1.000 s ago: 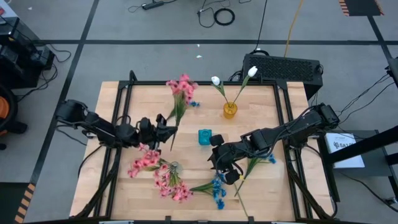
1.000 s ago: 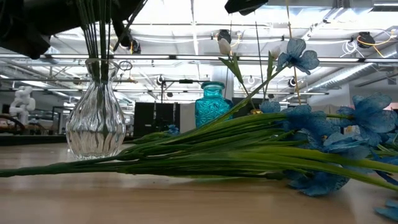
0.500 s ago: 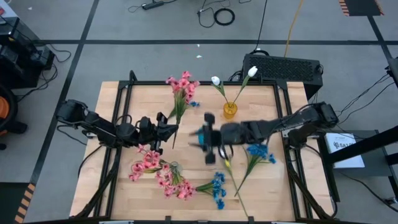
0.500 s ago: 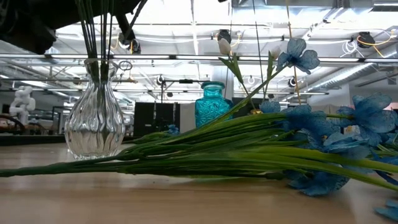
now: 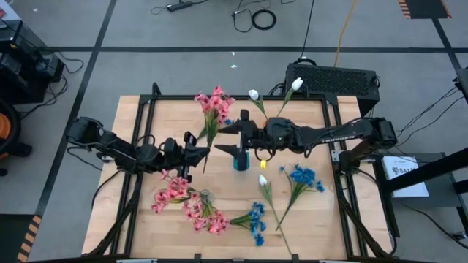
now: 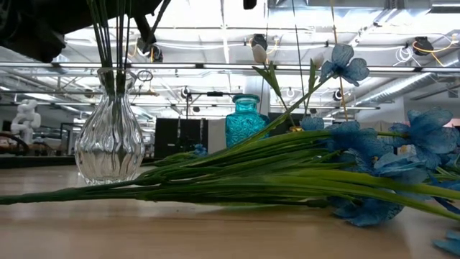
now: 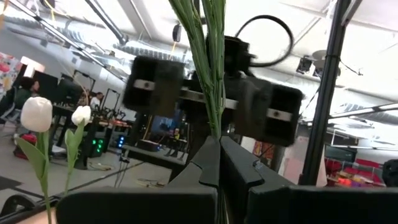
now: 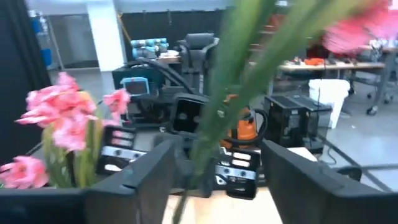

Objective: Sort flowers into vase by color
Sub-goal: Put the pink flowers into the transparent vase

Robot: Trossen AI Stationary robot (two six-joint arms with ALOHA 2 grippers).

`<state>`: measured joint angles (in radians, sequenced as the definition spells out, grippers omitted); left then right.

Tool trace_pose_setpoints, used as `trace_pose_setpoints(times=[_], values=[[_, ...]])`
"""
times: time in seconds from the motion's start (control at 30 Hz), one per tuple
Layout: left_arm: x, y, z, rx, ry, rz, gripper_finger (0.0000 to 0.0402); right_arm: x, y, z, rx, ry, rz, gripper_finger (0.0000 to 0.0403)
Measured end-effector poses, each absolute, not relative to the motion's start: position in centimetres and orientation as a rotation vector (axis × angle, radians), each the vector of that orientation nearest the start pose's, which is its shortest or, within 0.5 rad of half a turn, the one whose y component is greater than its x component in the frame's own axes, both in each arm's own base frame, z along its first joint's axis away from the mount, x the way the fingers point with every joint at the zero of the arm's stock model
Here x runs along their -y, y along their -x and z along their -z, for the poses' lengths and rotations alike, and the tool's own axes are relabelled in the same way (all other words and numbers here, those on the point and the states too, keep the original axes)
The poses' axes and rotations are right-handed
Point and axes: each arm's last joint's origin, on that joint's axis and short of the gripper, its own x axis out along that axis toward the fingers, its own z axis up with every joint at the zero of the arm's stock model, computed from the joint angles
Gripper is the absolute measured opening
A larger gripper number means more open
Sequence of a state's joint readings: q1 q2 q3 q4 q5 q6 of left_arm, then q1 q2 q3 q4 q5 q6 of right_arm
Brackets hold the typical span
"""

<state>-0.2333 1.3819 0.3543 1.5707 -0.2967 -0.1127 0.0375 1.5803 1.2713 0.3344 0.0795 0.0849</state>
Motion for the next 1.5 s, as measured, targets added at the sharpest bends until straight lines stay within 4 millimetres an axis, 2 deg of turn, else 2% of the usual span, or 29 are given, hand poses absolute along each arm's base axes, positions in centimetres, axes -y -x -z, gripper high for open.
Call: trace_pose_setpoints(times=[0.2, 0.43, 0.6, 1.0, 1.13, 1.27, 1.5], values=[[4.5, -22.6, -23.3, 0.528, 0.227, -0.035, 0.0004, -0.5, -37.5, -35.4, 0.098, -0.173, 0.045, 0.0281], [4.4, -22.6, -23.4, 0.528, 0.228, -0.036, 0.0004, -0.6, -38.3, -35.0, 0.149, -0.185, 0.013, 0.0278], [4.4, -22.6, -23.3, 0.528, 0.227, -0.036, 0.0004, -0.7, -38.7, -34.4, 0.143, -0.205, 0.011, 0.0242], [4.4, -22.6, -23.3, 0.526, 0.208, -0.042, 0.0004, -0.7, -38.6, -34.9, 0.186, -0.224, -0.021, 0.0121], [4.4, -22.6, -23.3, 0.527, 0.208, -0.042, 0.0004, -0.8, -38.6, -34.9, 0.182, -0.224, -0.022, 0.0100], [4.4, -22.6, -23.3, 0.526, 0.208, -0.042, 0.0004, -1.0, -38.6, -34.9, 0.181, -0.226, -0.026, 0.0110], [4.4, -22.6, -23.3, 0.526, 0.201, -0.045, 0.0004, -1.0, -39.5, -33.9, 0.195, -0.231, -0.030, 0.0164]])
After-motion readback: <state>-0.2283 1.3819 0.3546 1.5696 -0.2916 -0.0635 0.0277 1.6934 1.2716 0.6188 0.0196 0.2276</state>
